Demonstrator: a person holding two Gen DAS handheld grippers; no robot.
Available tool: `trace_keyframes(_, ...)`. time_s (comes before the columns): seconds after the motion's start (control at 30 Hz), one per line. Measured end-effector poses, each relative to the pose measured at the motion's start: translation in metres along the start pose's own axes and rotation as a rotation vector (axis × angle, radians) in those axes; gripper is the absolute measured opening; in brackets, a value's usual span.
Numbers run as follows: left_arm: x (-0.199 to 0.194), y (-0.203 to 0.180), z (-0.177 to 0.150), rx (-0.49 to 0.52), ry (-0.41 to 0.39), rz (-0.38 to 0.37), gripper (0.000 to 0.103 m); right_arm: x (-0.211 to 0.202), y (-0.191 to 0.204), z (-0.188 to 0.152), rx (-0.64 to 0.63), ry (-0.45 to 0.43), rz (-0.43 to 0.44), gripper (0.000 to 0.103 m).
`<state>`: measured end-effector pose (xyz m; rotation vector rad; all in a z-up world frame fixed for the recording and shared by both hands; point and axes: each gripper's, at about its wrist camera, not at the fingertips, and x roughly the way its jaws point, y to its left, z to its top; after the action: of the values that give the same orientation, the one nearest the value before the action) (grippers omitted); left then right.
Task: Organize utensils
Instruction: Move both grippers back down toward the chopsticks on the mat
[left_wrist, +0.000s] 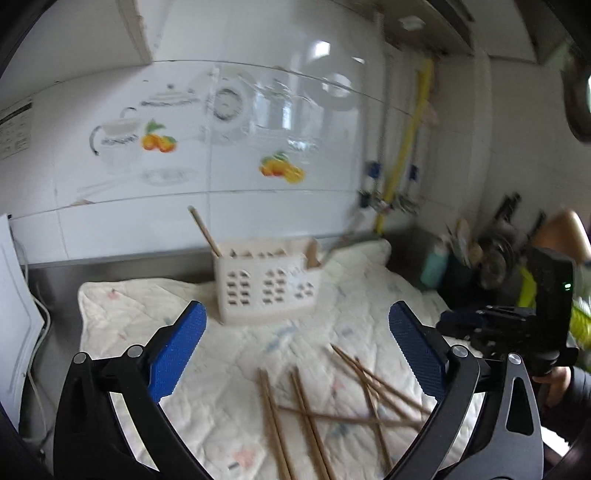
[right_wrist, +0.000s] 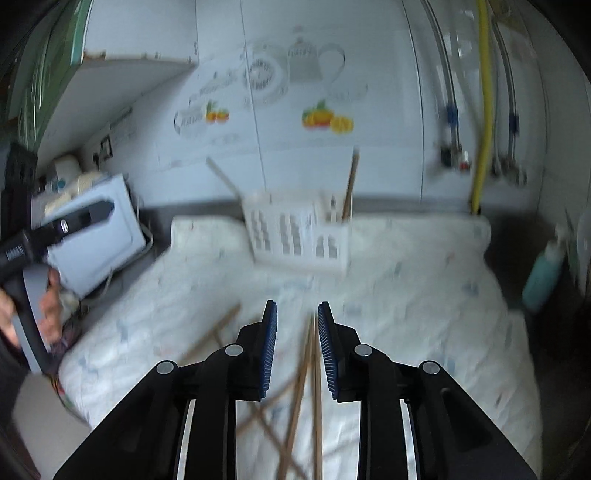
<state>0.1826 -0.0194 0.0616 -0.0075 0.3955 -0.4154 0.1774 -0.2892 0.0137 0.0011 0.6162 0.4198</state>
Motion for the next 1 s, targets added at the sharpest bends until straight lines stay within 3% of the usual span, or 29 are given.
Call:
trace_keyframes(0.2, 0.003, -0.011, -0.042, -0.02, 0.099, -0.028, 0.098, 0.014, 0.009, -0.054, -0.059, 0.106, 0.035, 0.021)
trace_keyframes(0.37, 0.005, -0.008, -0.074, -0.041, 0.169, -0.017, 0.098, 0.026, 0.016, -0.075, -0.109, 0.148, 0.081, 0.02)
trace_keyframes(0.73, 0.02, 0.017, -0.129, -0.101, 0.309, 0.026, 0.097, 0.059, 0.022, -0.091, -0.226, 0.235, 0.093, 0.017)
trace_keyframes(1.0, 0.031, 0.017, -0.145, -0.093, 0.325, 0.058, 0.095, 0.066, 0.028, -0.095, -0.291, 0.246, 0.077, 0.012)
